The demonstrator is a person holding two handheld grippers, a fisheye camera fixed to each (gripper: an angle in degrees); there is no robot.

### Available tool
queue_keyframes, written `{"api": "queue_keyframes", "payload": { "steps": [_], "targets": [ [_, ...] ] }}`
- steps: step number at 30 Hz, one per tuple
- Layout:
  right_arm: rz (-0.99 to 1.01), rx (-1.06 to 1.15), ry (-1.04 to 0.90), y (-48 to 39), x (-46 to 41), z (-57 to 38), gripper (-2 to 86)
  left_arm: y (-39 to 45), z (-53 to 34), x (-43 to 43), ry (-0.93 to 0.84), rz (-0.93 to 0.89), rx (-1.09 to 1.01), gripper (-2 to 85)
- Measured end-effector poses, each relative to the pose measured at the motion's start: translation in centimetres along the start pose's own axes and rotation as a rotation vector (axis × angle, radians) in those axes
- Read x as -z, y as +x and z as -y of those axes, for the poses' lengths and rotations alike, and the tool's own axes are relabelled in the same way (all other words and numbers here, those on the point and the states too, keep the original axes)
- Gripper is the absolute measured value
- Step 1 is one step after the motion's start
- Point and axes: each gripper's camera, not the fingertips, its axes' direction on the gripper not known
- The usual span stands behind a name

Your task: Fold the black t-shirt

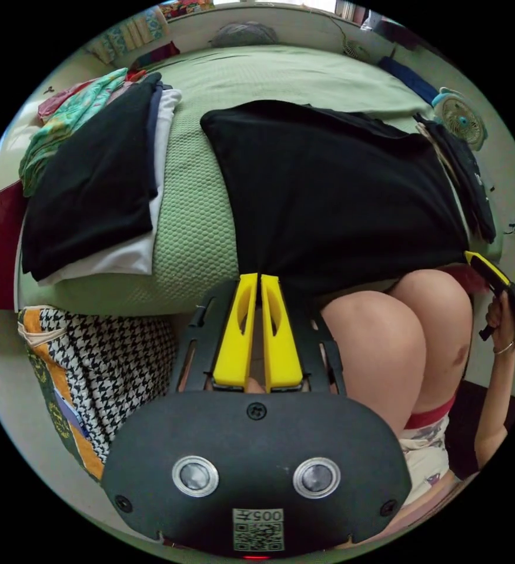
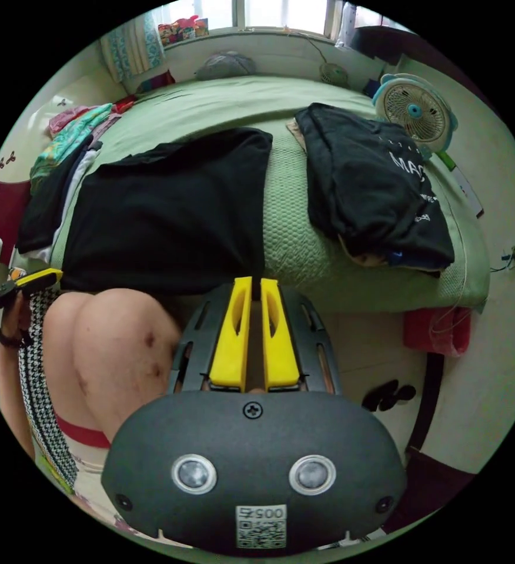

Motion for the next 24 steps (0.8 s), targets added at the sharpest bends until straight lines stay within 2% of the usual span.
{"api": "queue_keyframes", "payload": {
  "steps": [4,7,12,21,24],
  "targets": [
    [0.036,0.02,0.201,-0.3,3.4,0.0,0.0,0.5,0.0,1.9,0.052,0.087,-0.002,-0.1],
    [0.117,0.083,0.268,-1.6,4.5,1.6,1.3,1.7,1.3,2.5,0.113,0.034,-0.023,-0.2],
    [0.095,0.199,0.208,-5.8,1.2,6.8,5.2,4.6,3.7,1.4,0.235,-0.041,-0.009,-0.2],
    [0.113,0.348,0.021,-10.0,-4.8,14.6,3.5,8.7,6.1,-4.5,0.13,-0.025,-0.044,-0.6],
    [0.088,0.311,0.059,-9.7,-4.7,17.0,3.9,9.2,6.3,-4.9,0.123,-0.045,-0.043,-0.6]
  ]
}}
